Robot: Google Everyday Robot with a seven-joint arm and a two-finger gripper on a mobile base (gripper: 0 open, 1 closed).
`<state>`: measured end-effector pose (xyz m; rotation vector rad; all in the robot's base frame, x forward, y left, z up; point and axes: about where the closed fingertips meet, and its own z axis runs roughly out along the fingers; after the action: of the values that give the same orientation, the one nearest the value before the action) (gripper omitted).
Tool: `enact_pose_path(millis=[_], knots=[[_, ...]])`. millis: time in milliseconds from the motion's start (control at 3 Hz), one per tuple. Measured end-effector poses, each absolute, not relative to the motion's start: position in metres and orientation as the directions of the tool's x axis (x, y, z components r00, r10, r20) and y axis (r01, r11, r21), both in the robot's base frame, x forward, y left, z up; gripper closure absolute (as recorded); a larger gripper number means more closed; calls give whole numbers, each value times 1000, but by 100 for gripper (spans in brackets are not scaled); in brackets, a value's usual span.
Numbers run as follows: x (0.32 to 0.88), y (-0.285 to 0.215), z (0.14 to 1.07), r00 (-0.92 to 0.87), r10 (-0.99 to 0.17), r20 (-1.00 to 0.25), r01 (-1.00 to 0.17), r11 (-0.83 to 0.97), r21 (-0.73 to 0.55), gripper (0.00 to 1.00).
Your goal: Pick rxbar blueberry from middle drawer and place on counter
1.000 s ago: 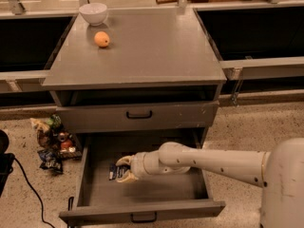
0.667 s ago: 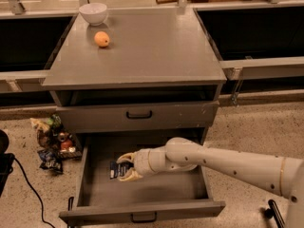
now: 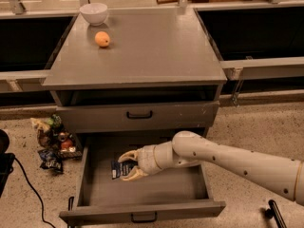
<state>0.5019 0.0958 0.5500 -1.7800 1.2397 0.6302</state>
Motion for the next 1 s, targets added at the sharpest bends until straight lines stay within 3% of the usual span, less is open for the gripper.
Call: enact_pose_path(millis=[1000], knots=[[473, 60, 702, 458, -499, -736, -887, -211, -410, 100]])
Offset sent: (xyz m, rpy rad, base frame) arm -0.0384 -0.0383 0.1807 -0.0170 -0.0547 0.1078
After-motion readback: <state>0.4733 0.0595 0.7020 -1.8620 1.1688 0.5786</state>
